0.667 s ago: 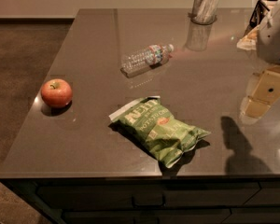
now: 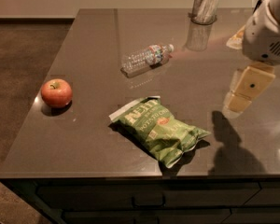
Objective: Move green jalapeno chip bag near water bottle
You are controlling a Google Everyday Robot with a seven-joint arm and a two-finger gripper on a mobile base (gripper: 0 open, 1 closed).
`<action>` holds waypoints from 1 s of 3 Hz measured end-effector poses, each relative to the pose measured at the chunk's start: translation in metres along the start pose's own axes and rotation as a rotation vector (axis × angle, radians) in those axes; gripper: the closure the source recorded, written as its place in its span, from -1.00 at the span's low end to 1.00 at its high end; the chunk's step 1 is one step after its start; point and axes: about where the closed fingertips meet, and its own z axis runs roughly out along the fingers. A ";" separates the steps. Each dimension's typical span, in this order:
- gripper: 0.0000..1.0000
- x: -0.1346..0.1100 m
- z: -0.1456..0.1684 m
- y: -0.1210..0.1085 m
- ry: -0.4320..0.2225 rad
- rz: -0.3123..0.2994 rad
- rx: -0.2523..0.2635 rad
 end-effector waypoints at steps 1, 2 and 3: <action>-1.00 -0.027 0.024 -0.006 -0.054 0.064 -0.022; -1.00 -0.057 0.043 -0.004 -0.097 0.153 -0.058; -1.00 -0.078 0.050 0.013 -0.122 0.217 -0.104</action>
Offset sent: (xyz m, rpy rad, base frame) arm 0.0454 0.0980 -0.0400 0.2441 0.1102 -0.1967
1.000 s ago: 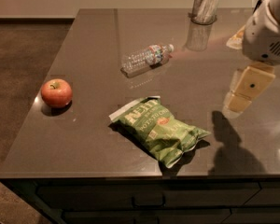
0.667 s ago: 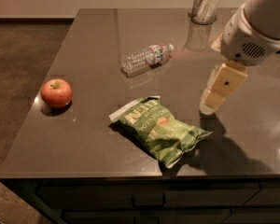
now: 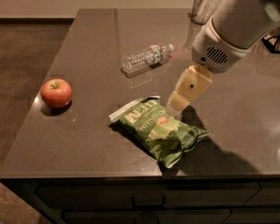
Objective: Move green jalapeno chip bag near water bottle
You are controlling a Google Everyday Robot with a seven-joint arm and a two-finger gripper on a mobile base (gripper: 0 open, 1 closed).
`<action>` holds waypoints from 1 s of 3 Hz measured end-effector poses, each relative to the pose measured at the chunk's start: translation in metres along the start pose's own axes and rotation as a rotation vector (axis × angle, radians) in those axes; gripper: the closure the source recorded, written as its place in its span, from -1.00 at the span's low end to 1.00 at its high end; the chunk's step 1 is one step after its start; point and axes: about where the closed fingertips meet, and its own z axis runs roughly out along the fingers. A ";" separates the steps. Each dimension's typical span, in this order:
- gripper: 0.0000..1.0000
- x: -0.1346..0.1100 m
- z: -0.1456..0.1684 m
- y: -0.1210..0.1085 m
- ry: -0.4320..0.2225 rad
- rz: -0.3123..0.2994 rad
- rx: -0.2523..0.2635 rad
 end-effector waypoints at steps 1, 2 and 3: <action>-1.00 -0.011 0.018 0.034 -0.011 0.050 -0.038; -1.00 -0.012 0.041 0.050 -0.015 0.078 -0.041; -1.00 -0.014 0.059 0.055 -0.011 0.094 -0.008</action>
Offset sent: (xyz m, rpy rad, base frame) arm -0.0364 0.0638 -0.0633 0.0636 0.0711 -0.0857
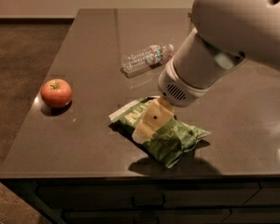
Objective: Move green jalapeno chip bag near water bottle
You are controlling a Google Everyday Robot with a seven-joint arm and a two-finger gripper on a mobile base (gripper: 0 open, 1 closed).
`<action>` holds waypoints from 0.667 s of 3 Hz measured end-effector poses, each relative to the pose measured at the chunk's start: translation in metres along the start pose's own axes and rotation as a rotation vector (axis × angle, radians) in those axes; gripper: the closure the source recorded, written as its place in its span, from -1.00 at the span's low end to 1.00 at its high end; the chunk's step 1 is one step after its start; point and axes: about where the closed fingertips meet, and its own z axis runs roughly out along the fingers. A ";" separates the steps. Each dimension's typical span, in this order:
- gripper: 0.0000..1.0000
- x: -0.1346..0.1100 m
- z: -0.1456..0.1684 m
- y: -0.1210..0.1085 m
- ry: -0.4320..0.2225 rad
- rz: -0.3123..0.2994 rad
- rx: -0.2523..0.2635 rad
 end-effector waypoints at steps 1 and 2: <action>-0.48 -0.002 0.020 -0.004 0.019 0.027 0.018; -0.01 -0.001 0.032 -0.009 0.042 0.045 0.016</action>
Offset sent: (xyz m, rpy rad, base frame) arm 0.0252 0.0067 -0.0434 -0.0464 0.0538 -0.0710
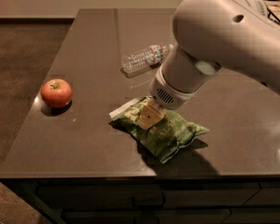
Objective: Move green jalapeno chip bag near water bottle
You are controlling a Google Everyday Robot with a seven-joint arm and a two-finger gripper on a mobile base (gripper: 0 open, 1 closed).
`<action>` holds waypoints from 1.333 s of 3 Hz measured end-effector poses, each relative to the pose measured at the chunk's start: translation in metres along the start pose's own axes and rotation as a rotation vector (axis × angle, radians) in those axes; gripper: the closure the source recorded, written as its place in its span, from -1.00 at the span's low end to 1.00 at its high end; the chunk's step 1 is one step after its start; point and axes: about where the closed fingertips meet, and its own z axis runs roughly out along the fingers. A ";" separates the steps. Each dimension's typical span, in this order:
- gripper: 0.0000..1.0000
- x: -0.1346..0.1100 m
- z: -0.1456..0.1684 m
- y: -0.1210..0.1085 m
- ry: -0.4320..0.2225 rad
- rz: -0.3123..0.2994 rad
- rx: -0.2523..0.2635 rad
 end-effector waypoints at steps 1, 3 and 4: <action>0.43 -0.005 -0.001 -0.014 0.011 0.010 0.005; 1.00 -0.033 -0.024 -0.075 0.028 -0.015 0.048; 1.00 -0.043 -0.026 -0.116 0.036 -0.008 0.053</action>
Offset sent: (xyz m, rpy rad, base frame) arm 0.0756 -0.0239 0.0467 -0.0631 -0.0423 -0.0075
